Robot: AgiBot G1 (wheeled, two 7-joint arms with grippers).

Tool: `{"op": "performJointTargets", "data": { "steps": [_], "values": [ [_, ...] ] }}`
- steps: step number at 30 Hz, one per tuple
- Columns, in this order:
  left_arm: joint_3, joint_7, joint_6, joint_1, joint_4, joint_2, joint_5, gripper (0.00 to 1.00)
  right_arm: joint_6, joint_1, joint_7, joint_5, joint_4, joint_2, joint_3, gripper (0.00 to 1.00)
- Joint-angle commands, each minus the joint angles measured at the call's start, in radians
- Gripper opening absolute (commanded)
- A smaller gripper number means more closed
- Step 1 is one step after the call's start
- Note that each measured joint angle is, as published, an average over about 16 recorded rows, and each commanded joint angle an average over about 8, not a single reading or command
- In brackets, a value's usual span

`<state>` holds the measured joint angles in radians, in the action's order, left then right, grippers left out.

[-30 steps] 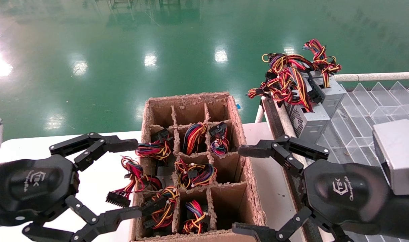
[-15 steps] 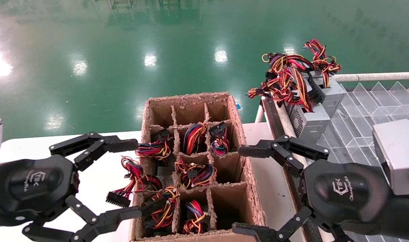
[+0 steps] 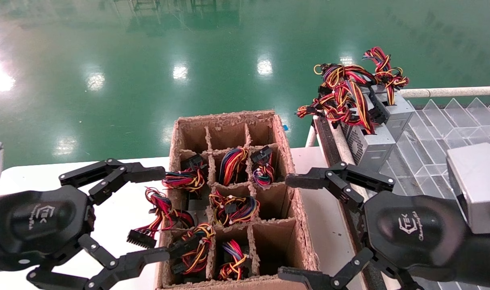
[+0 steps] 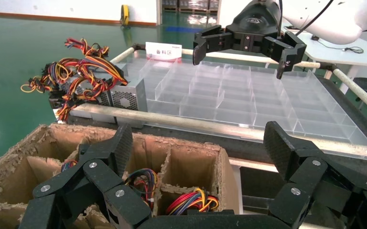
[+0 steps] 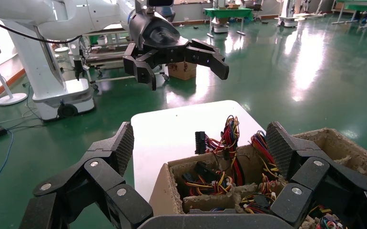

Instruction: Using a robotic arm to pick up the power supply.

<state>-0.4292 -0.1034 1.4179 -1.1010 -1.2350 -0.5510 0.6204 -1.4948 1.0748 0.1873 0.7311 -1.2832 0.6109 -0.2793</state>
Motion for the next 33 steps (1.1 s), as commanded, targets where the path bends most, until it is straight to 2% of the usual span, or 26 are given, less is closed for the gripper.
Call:
{"op": "performJointTargets", "data": {
  "steps": [1, 33],
  "values": [
    [0.0, 0.0, 0.0, 0.0, 0.0, 0.0, 0.0, 1.0, 0.0, 0.0, 0.0, 0.0, 0.0, 0.0, 0.0, 1.0],
    [0.0, 0.0, 0.0, 0.0, 0.0, 0.0, 0.0, 1.0, 0.0, 0.0, 0.0, 0.0, 0.0, 0.0, 0.0, 1.0]
  ]
}}
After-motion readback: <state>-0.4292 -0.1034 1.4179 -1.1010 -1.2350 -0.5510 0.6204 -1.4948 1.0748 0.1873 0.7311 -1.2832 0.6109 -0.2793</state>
